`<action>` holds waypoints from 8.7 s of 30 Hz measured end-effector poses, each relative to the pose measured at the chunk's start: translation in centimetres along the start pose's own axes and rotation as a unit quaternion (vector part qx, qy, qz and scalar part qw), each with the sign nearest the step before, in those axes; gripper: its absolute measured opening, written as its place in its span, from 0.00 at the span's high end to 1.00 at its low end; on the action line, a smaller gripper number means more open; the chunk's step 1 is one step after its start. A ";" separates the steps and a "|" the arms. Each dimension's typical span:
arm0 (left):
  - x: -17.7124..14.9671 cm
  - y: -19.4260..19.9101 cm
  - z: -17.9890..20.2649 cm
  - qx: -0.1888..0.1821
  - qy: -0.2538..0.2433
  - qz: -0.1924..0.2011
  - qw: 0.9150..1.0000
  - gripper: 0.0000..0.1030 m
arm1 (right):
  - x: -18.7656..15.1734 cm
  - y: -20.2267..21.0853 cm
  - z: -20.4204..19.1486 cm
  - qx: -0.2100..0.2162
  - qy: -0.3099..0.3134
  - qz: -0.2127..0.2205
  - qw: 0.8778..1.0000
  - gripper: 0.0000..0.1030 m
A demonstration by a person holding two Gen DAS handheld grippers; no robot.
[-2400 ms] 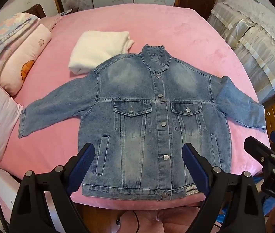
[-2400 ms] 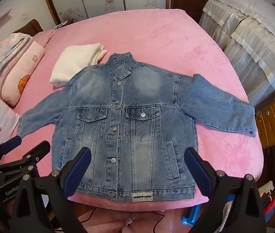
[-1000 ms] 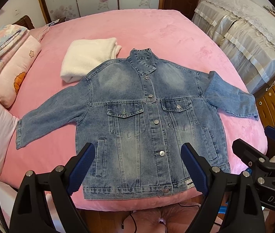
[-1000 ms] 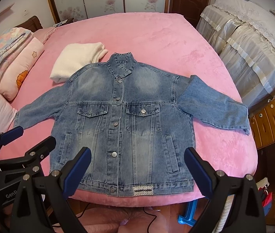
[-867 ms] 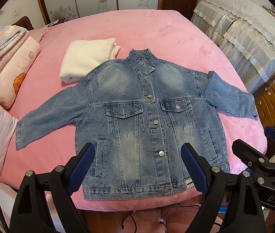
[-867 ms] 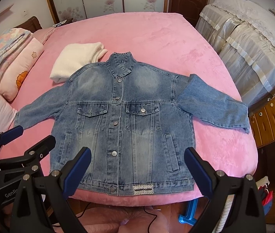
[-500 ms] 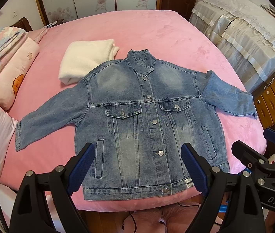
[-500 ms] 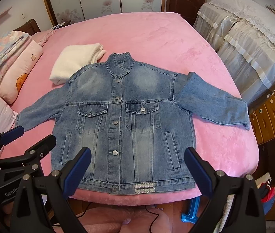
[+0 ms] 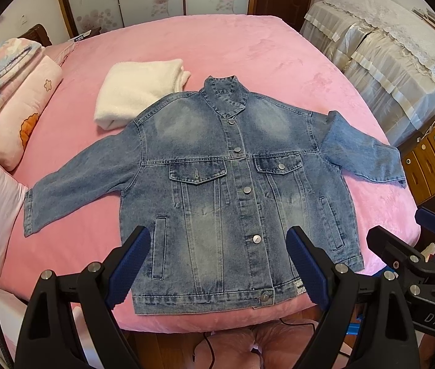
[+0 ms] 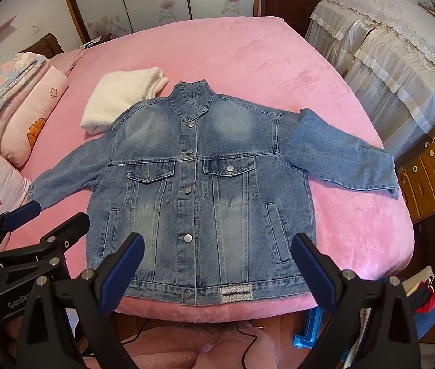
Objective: Fold large clothes
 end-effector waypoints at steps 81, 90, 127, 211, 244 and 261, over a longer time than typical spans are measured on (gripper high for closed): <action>18.9 -9.3 29.9 -0.022 -0.062 0.051 0.997 0.14 | 7.0 -8.1 37.6 0.006 -0.202 0.049 0.978 0.17; 19.4 -17.2 36.1 -0.014 -0.113 -0.002 0.993 0.14 | 4.2 -18.0 48.2 0.062 -0.340 -0.031 0.938 0.26; 17.7 -19.9 22.9 0.025 -0.008 -0.060 0.998 0.14 | 15.0 -17.0 38.6 0.067 -0.154 0.088 0.982 0.96; 18.6 -28.7 -2.5 -0.136 0.194 -0.068 0.969 0.93 | 6.9 -28.4 19.2 0.020 -0.006 -0.092 0.996 0.79; 17.0 -34.9 -0.6 -0.243 0.285 -0.061 0.925 0.85 | 6.0 -29.8 17.4 0.029 0.025 -0.111 0.993 0.79; 12.0 -42.4 0.3 -0.332 0.363 -0.051 0.869 0.71 | 5.2 -30.9 16.7 0.023 0.044 -0.109 0.993 0.78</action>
Point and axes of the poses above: each gripper's, at about its wrist camera, not at the fingertips, and y roughly against the way its jaws point, z to its right, x to its top, the point moved 2 cm from there along -y, roughly the way its jaws point
